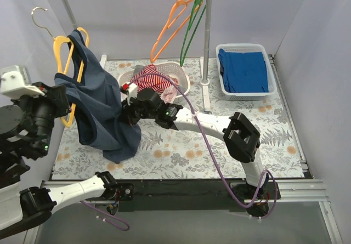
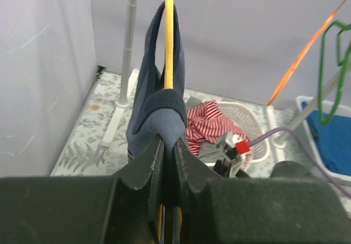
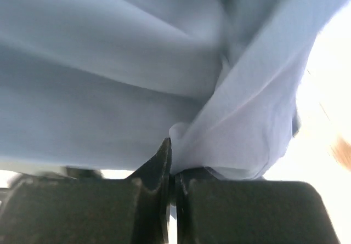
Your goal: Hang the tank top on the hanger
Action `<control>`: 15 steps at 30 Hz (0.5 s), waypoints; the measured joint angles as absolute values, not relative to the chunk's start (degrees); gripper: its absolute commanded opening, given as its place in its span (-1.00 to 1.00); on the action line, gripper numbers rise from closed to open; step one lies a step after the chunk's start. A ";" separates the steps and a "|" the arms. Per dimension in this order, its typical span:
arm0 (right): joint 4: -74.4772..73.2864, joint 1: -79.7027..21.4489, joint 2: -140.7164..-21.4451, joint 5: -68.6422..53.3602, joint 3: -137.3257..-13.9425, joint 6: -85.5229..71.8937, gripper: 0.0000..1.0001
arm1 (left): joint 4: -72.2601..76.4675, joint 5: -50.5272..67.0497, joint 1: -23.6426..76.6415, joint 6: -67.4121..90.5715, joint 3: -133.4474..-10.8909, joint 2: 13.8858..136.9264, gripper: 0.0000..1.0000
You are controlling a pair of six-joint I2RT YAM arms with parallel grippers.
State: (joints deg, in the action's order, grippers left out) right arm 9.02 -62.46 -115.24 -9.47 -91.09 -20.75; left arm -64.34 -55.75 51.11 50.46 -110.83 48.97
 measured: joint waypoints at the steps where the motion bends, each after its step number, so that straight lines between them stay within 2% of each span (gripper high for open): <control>1: 8.73 -63.20 -115.48 -10.11 -93.67 -20.69 -0.92 | -63.70 -56.64 51.11 49.93 -109.54 49.28 -1.00; 3: 8.58 -63.92 -116.62 -10.74 -98.56 -20.58 -0.88 | -62.35 -58.02 51.11 48.75 -106.85 50.26 -1.00; 5: 8.40 -63.99 -119.22 -11.33 -104.47 -20.53 -0.75 | -60.42 -58.85 51.11 47.46 -103.61 51.27 -1.00; 8: 7.42 -63.31 -124.68 -12.08 -111.48 -20.56 -0.40 | -57.19 -59.02 51.11 45.65 -98.59 52.14 -1.00; 10: 6.57 -62.96 -128.29 -12.64 -113.56 -20.69 -0.18 | -55.29 -59.02 51.11 44.88 -95.92 52.47 -1.00; 15: 2.11 -62.26 -133.88 -14.35 -113.19 -20.38 0.10 | -52.29 -58.50 51.11 44.51 -90.76 52.29 -1.00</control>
State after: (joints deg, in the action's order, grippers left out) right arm 2.11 -62.26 -133.88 -14.35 -113.19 -20.38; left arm -52.29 -58.50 51.11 44.51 -90.76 52.29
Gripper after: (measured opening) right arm 0.486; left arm 0.087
